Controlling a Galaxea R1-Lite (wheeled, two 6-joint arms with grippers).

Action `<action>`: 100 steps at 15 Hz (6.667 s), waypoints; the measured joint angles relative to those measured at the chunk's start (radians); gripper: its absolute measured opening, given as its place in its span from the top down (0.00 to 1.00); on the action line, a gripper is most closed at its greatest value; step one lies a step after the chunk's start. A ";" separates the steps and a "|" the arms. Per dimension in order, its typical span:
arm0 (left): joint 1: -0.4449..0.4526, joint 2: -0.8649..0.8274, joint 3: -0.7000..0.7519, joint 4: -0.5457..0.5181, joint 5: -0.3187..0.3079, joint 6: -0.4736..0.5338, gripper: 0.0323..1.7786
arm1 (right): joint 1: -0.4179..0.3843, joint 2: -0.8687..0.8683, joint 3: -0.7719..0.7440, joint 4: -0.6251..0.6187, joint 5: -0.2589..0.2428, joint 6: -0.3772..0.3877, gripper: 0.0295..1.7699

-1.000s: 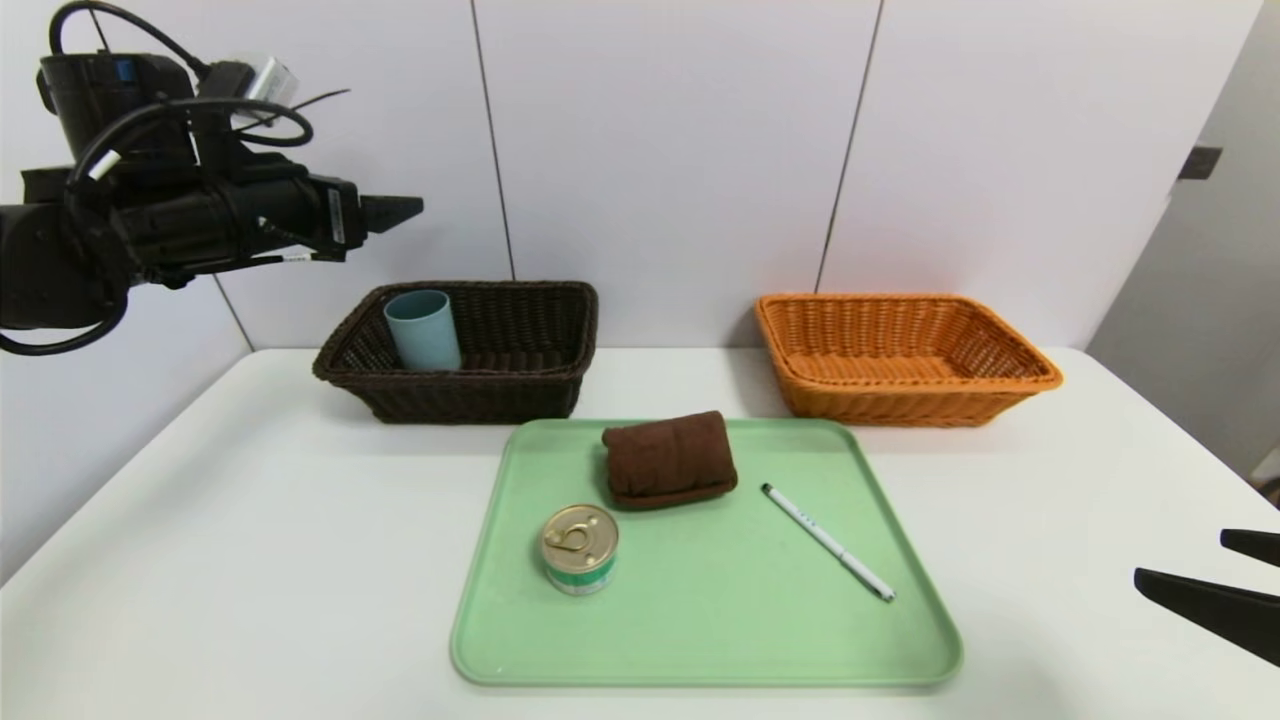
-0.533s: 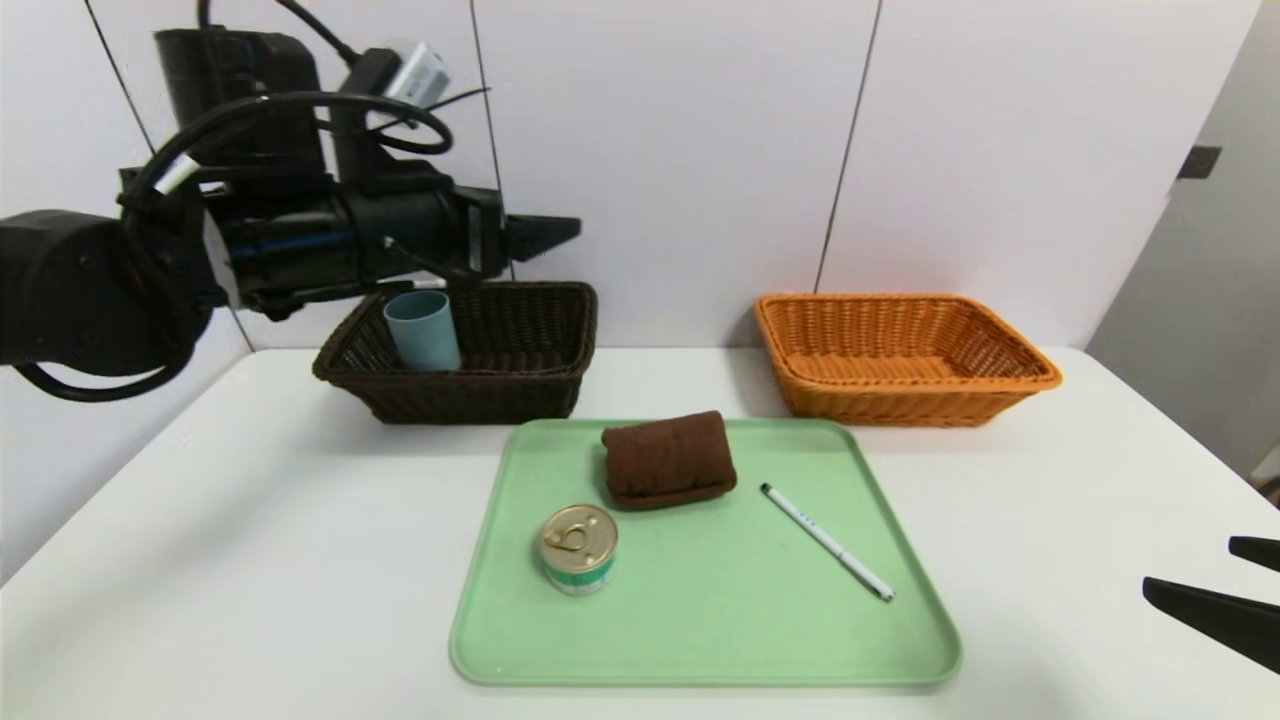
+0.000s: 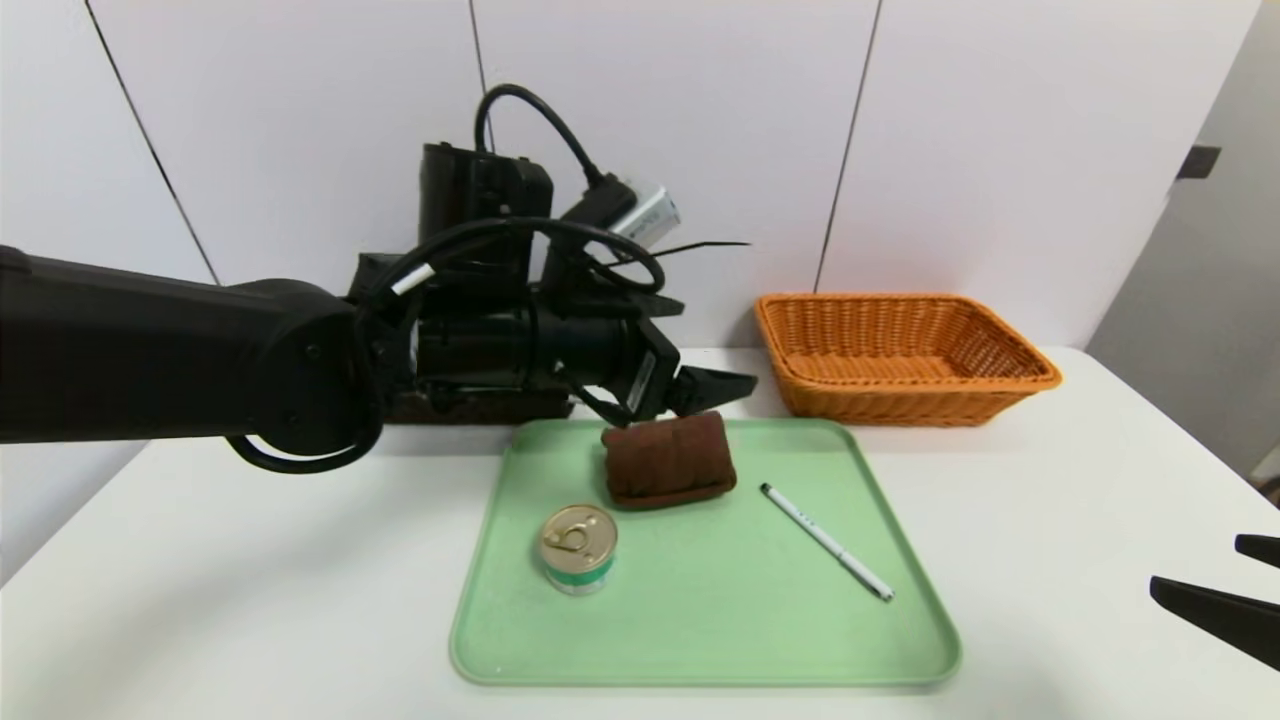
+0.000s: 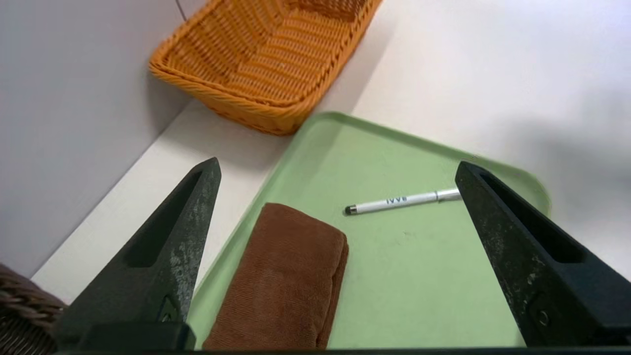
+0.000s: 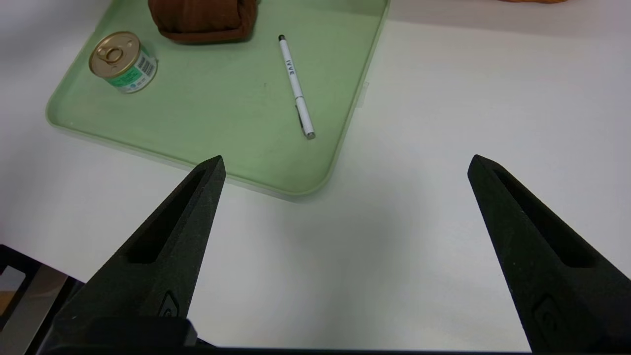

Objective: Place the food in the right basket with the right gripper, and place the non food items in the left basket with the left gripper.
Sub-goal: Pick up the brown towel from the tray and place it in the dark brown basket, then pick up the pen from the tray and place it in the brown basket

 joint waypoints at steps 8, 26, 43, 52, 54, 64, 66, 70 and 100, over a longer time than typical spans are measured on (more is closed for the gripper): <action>0.018 0.165 0.006 0.018 0.073 0.233 0.05 | -0.005 -0.001 0.009 0.001 -0.001 0.023 0.04; 0.020 0.259 0.002 0.079 0.113 0.113 0.05 | -0.012 -0.011 0.018 0.000 -0.002 0.023 0.04; 0.021 0.116 -0.029 0.084 0.114 0.077 0.76 | -0.012 -0.015 0.016 -0.001 0.000 0.025 0.04; 0.206 -0.019 -0.116 0.111 0.163 0.033 0.76 | -0.013 -0.027 0.020 -0.010 -0.002 0.027 0.04; 0.275 -0.004 -0.121 0.113 0.162 0.014 0.76 | -0.013 -0.028 0.020 -0.011 -0.001 0.027 0.04; 0.418 0.152 -0.127 0.105 0.157 0.008 0.49 | -0.013 -0.030 0.028 -0.011 -0.001 0.027 0.04; 0.419 0.168 -0.135 0.104 0.158 -0.007 0.39 | -0.012 -0.029 0.028 -0.011 -0.002 0.027 0.04; 0.428 0.177 -0.168 0.108 0.158 -0.016 0.25 | -0.012 -0.029 0.033 -0.013 0.000 0.027 0.04; -0.174 0.255 -0.401 0.488 0.064 0.101 0.05 | -0.012 -0.038 0.040 -0.011 -0.004 0.027 0.04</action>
